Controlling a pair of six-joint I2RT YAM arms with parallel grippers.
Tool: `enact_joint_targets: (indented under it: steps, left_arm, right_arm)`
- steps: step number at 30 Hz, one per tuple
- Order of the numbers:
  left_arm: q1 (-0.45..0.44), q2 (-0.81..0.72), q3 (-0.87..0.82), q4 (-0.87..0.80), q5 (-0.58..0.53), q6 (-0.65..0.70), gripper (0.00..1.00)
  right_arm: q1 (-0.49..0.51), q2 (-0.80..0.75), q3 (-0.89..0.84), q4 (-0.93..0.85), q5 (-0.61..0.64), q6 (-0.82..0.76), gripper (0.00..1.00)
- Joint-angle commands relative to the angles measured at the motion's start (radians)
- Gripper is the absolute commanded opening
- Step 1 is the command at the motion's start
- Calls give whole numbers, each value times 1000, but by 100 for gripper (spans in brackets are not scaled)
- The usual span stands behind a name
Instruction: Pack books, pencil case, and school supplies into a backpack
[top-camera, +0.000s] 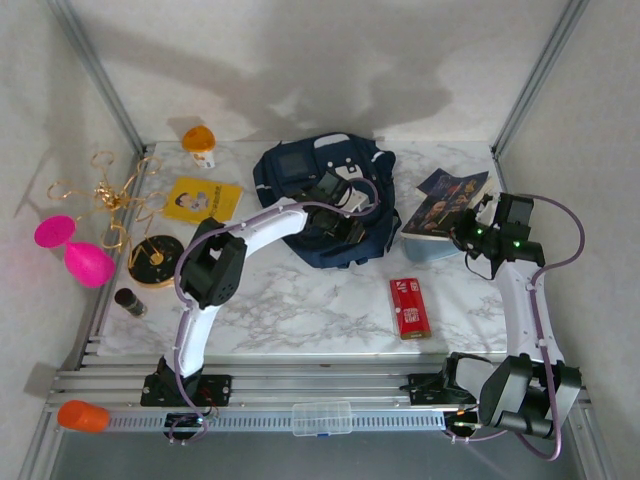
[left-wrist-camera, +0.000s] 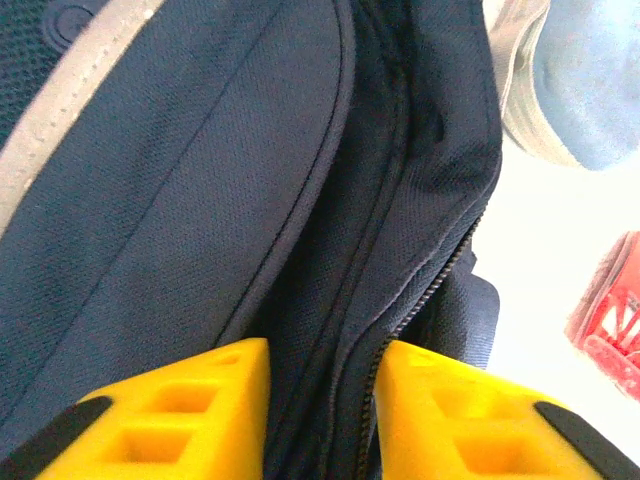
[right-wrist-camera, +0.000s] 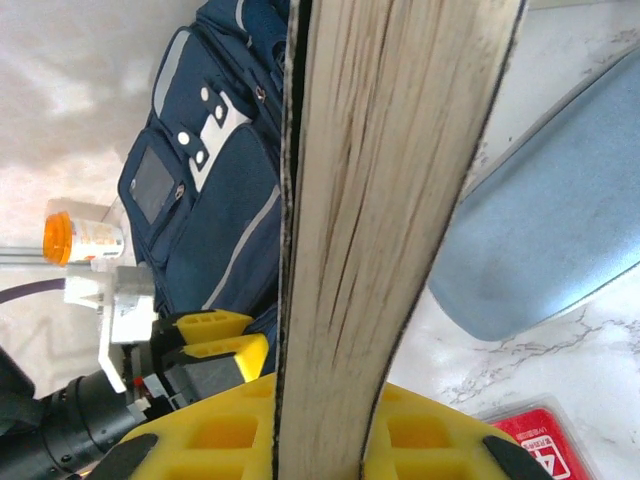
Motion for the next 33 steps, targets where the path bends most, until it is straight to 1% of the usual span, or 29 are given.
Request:
enact_joint_targets:
  steps: [1,4,6,8,9,12,18,21,25,27,29,33]
  left_arm:
    - [15,25,14,10,26,-7,29]
    - [18,17,28,14,29,-7,25]
    - [23,14,36,14,35,-10,26]
    - [29,11,39,16,52,-12,30]
    - [32,9,38,17,58,-14,31]
    - [44,8,43,8,54,-17,31]
    - [70,-10,11,25,75,-27,31]
    - [84,-14,-3,38,109,-37,31]
    - [88,-20,-15,55,112,-45,30]
    - [99,-23,-24,78,159,-60,30]
    - [116,-38,-52,138,204,-100,30]
    - [118,-32,-50,132,188,-93,30]
  right_arm:
    - [-10,-4,5,70,-44,-7,0]
    - [-10,-6,7,65,-45,-14,0]
    - [-10,-6,6,64,-44,-16,0]
    - [-10,-9,3,66,-46,-15,0]
    - [-12,-9,3,66,-45,-17,0]
    - [-12,-12,3,64,-46,-17,0]
    - [-13,-13,0,66,-45,-18,0]
    - [-13,-13,-3,70,-52,-16,0]
    - [-14,-10,-5,74,-51,-14,0]
    - [-13,-9,-5,73,-50,-14,0]
    - [-13,-10,-5,71,-50,-16,0]
    - [-14,-9,-5,72,-48,-17,0]
